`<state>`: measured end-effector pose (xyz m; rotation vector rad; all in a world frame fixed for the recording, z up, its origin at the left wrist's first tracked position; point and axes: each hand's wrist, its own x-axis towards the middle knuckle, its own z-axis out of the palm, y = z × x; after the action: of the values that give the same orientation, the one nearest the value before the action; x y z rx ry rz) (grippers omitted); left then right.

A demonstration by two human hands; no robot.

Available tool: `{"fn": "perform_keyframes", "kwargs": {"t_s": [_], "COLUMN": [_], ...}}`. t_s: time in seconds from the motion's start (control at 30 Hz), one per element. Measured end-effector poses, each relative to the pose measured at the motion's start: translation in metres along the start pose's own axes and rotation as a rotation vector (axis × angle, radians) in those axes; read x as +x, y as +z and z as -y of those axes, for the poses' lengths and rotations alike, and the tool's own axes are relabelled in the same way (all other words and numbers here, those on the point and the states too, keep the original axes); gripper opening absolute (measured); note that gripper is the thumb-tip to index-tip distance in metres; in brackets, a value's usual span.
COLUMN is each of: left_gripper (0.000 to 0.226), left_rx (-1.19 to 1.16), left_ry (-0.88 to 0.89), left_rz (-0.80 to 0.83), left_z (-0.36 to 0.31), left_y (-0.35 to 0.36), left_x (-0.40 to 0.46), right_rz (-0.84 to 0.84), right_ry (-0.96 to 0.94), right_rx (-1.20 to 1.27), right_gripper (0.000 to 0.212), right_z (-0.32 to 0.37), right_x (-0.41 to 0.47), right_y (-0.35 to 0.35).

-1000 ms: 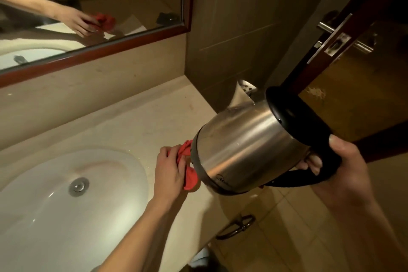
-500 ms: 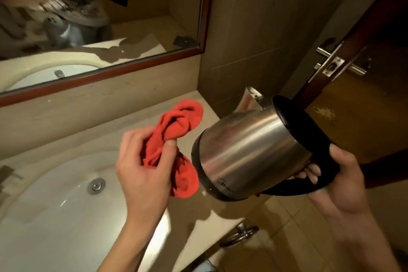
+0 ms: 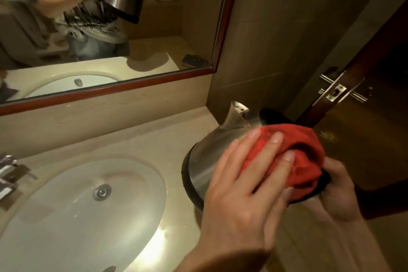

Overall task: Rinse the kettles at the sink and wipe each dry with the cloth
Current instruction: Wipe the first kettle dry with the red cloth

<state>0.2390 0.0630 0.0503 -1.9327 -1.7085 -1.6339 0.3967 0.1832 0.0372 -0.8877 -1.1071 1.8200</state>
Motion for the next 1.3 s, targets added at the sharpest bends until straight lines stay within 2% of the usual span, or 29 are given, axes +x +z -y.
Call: {"fn": "perform_keyframes", "kwargs": {"t_s": [0.07,0.13,0.17,0.2,0.23,0.3,0.37,0.47,0.6,0.7,0.77,0.83,0.9,1.0,1.07,1.13,1.17,1.3], "left_gripper": [0.034,0.032,0.033,0.034,0.035,0.033,0.024,0.023,0.030,0.036,0.027,0.043,0.049,0.038,0.041,0.035,0.030,0.017], "left_rx": [0.051,0.054,0.023,-0.023,-0.069,-0.176,-0.256,-0.355,-0.475,-0.528,-0.519,-0.474,-0.392,-0.353,-0.335,-0.285,-0.235,-0.053], "left_ry": [0.065,0.061,0.024,-0.048,-0.147,-0.387,-0.555,-0.706,-0.663,-0.678,-0.734,-0.765,-0.787,-0.847,-0.907,-0.920,-0.908,-0.952], "left_rz": [-0.059,-0.135,-0.174,-0.219,-0.266,-0.325,-0.262,-0.020,0.190,0.242,0.240,0.198,0.123,0.031,-0.004,-0.063,-0.118,-0.420], "left_z": [0.009,0.025,0.031,0.038,0.045,0.058,0.078,0.118,0.141,0.152,0.163,0.171,0.176,0.180,0.181,0.178,0.173,0.141], "left_y": [0.005,0.005,0.005,0.004,0.002,-0.007,-0.019,-0.030,-0.035,-0.033,-0.029,-0.023,-0.017,-0.012,-0.012,-0.011,-0.008,0.020], "left_x": [-0.006,-0.014,-0.018,-0.022,-0.023,-0.020,-0.013,0.005,0.039,0.049,0.042,0.027,0.009,-0.012,-0.024,-0.039,-0.047,-0.070], "right_rz": [-0.004,0.101,0.129,0.153,0.170,0.212,0.256,0.312,0.348,0.351,0.374,0.377,0.362,0.303,0.268,0.223,0.213,0.192], "right_ry": [0.005,0.038,0.054,0.065,0.063,0.045,0.014,0.002,-0.028,-0.041,-0.046,-0.055,-0.061,-0.035,-0.019,-0.005,-0.008,-0.006], "right_rx": [-0.028,-0.032,-0.026,-0.039,-0.054,-0.091,-0.140,-0.190,-0.267,-0.296,-0.292,-0.306,-0.328,-0.357,-0.357,-0.330,-0.319,-0.284], "right_gripper": [0.038,0.027,0.036,0.058,0.071,0.070,0.066,0.060,0.052,0.055,0.058,0.057,0.057,0.072,0.083,0.104,0.113,0.119], "right_z": [-0.001,-0.006,-0.007,-0.010,-0.010,-0.010,-0.005,0.001,0.005,0.006,0.007,0.007,0.005,-0.003,-0.011,-0.018,-0.020,-0.034], "right_x": [0.004,0.011,0.014,0.017,0.019,0.024,0.025,0.030,0.035,0.040,0.042,0.047,0.051,0.061,0.066,0.069,0.069,0.078], "right_y": [0.001,0.007,0.009,0.008,0.009,0.008,0.011,0.016,0.024,0.030,0.036,0.038,0.040,0.038,0.037,0.037,0.038,0.041]}}
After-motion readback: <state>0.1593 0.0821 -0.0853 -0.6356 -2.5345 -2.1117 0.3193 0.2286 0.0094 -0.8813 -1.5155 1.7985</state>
